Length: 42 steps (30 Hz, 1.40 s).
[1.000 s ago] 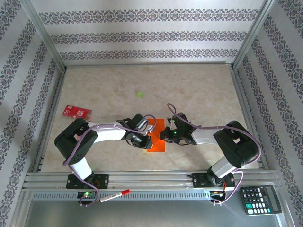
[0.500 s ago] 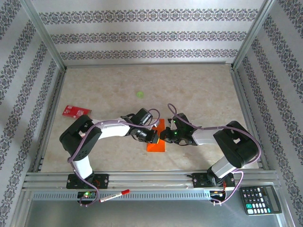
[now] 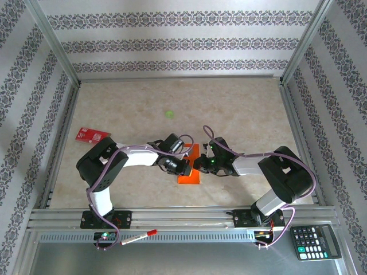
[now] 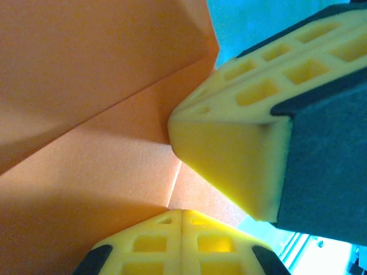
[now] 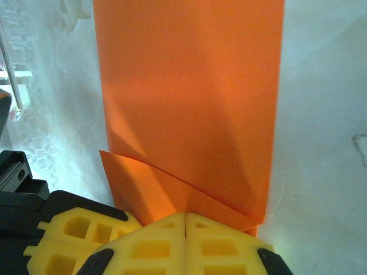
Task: Fold a paper plane with a square sheet of paper (pick it up from the middle)
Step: Fold the triangle a second time at the center of the table.
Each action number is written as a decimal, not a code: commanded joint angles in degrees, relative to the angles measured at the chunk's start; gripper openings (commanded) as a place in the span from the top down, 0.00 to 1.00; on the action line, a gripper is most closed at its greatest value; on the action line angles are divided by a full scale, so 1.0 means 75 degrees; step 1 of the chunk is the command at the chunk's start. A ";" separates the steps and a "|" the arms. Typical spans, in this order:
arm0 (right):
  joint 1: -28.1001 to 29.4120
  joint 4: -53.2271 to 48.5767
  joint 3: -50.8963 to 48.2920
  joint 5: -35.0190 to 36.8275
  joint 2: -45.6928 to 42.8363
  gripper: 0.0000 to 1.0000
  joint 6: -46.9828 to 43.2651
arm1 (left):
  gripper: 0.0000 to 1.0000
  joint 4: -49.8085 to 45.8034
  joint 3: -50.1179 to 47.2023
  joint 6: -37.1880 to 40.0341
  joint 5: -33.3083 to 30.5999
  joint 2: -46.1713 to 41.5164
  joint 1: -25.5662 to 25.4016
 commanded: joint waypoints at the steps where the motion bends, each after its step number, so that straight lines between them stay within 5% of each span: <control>1: -0.0054 -0.0566 -0.0269 0.0493 0.0349 1.00 -0.0047 | 1.00 -0.0801 -0.0551 0.0077 -0.0224 -0.0077 0.0080; 23: -0.0030 -0.0952 -0.0216 0.0638 0.0304 1.00 -0.0179 | 0.99 -0.0105 -0.2727 -0.0698 0.0441 -0.1677 0.0367; 34: -0.0031 -0.1056 0.0098 0.0345 0.0221 1.00 -0.0396 | 0.90 0.0909 -0.2381 -0.1151 0.0954 -0.2578 0.0542; 42: -0.0020 -0.1101 0.0473 0.0109 0.0241 1.00 -0.0508 | 0.96 0.0140 -0.1712 -0.0600 0.0479 -0.1756 0.0631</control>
